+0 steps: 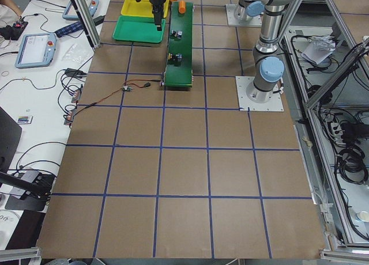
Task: Sort buttons by color to trays
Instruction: 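Grasp green button with right gripper and place it in the green tray, then move right gripper back to belt and grasp the second green button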
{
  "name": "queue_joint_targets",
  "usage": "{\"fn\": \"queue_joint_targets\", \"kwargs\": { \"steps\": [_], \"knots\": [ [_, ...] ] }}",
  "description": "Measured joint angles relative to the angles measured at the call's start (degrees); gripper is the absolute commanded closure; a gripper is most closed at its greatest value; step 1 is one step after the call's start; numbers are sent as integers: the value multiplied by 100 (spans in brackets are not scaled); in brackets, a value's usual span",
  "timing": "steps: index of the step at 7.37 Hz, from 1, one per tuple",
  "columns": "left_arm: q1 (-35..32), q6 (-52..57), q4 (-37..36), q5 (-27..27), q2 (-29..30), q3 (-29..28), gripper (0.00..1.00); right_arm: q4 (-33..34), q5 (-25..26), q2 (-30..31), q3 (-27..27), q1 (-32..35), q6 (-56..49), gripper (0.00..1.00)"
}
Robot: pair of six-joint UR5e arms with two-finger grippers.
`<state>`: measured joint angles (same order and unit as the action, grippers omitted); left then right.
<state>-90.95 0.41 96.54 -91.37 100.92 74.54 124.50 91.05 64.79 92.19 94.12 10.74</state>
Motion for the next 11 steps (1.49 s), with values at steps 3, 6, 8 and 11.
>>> {"fn": "queue_joint_targets", "kwargs": {
  "steps": [3,6,8,11],
  "knots": [
    [15,-276,157,56,65,-88,0,664,-13,-500,-77,-24,-105,65],
    [8,-337,317,49,85,-147,0,812,-17,-659,-51,-23,-120,0],
    [1,-340,399,55,123,-227,0,778,23,-643,-48,-39,-124,0],
    [-27,-333,410,56,124,-215,0,-143,21,-65,-28,-24,-74,0]
  ]
}}
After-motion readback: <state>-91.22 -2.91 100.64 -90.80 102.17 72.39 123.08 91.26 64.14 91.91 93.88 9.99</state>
